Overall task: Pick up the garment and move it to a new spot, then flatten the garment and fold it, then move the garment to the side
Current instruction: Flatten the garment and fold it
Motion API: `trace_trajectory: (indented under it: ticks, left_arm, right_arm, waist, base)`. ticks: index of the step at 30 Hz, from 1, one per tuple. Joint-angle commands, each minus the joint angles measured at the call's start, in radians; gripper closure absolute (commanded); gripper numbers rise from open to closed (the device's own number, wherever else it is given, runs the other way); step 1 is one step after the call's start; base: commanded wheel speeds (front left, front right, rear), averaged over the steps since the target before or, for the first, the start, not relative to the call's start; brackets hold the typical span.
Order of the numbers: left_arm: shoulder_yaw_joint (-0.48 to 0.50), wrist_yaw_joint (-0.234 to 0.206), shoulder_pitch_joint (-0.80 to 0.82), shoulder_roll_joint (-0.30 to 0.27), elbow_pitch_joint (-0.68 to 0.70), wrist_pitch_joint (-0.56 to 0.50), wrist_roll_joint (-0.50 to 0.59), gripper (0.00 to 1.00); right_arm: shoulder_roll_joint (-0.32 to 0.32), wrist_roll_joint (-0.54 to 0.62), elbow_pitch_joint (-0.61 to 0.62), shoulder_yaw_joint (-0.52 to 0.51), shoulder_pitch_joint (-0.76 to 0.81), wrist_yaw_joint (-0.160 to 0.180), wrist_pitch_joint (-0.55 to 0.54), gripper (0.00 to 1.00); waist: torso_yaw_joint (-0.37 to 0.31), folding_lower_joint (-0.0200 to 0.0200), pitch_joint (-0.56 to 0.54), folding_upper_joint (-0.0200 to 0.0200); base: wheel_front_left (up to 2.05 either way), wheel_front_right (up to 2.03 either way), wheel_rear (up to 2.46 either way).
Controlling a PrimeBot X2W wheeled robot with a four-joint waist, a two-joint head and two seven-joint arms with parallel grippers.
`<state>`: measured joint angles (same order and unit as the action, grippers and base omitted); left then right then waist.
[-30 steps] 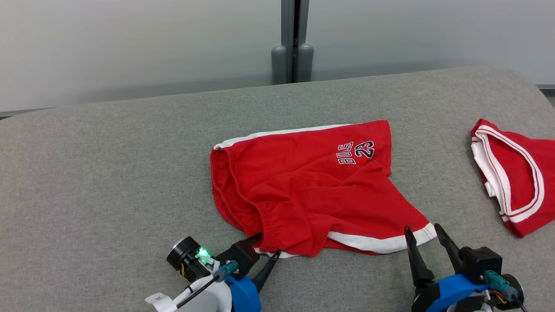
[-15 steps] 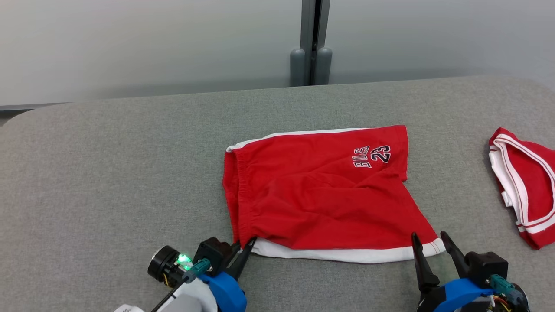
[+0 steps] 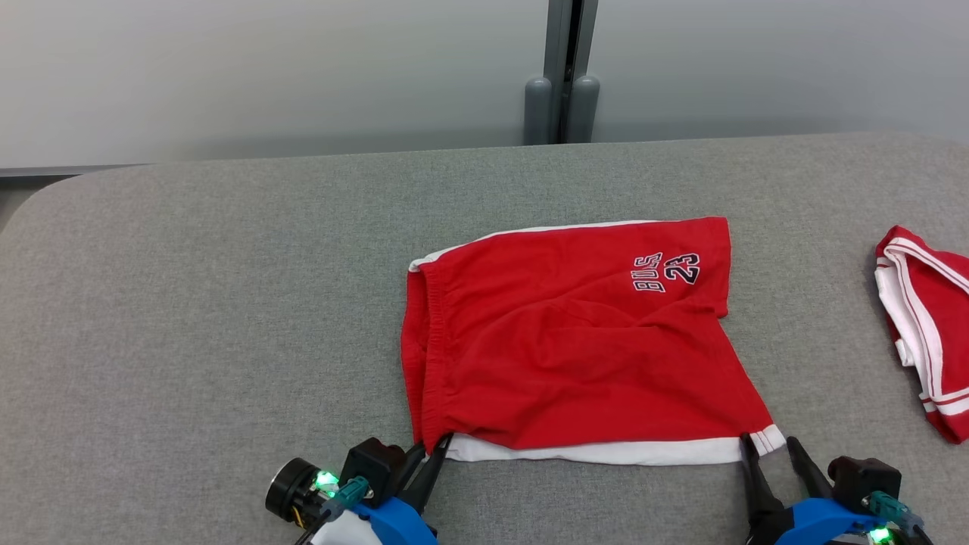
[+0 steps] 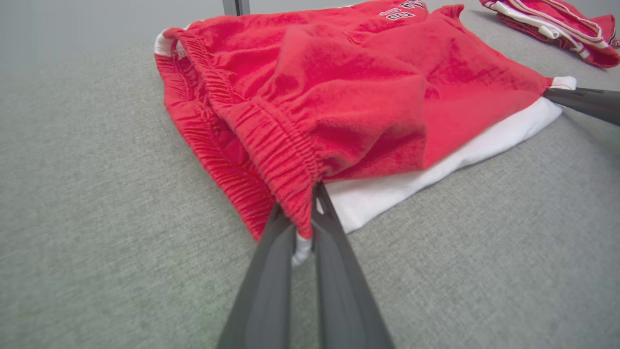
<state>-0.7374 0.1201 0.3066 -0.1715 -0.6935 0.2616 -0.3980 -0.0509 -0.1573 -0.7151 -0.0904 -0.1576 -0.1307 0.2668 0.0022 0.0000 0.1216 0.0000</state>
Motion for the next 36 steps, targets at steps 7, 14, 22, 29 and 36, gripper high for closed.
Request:
trace_trajectory:
  ticks: [7,14,22,29,36]
  left_arm:
    - [0.038,0.011,-0.026,0.008,0.020,0.004,0.029,1.00]
    - [0.076,0.010,-0.016,-0.019,0.147,0.005,0.046,1.00]
    - [0.100,0.011,0.113,-0.108,0.342,0.004,-0.009,1.00]
    - [0.069,0.011,0.272,-0.197,0.456,-0.016,-0.113,1.00]
    - [0.070,0.011,0.442,-0.250,0.463,-0.077,-0.191,1.00]
  right_arm:
    - [-0.002,-0.068,0.018,0.024,-0.017,0.000,-0.003,1.00]
    - [-0.002,-0.186,0.218,0.027,-0.037,0.000,-0.003,1.00]
    - [-0.012,-0.274,0.439,0.019,-0.163,0.000,-0.003,1.00]
    - [-0.072,-0.322,0.560,0.047,-0.292,0.000,-0.003,1.00]
    - [-0.154,-0.307,0.521,0.117,-0.464,0.000,-0.003,1.00]
  waist:
    - [0.001,0.0000,-0.008,0.0000]
    - [0.000,0.0000,-0.050,0.0000]
    - [0.001,0.0000,-0.110,0.0000]
    - [0.004,0.0000,-0.123,0.0000]
    - [0.005,0.0000,-0.060,0.0000]
  base:
    - [0.00,0.00,0.00]
    - [0.00,0.00,0.00]
    - [0.00,0.00,0.00]
    - [0.00,0.00,0.00]
    - [0.00,0.00,0.00]
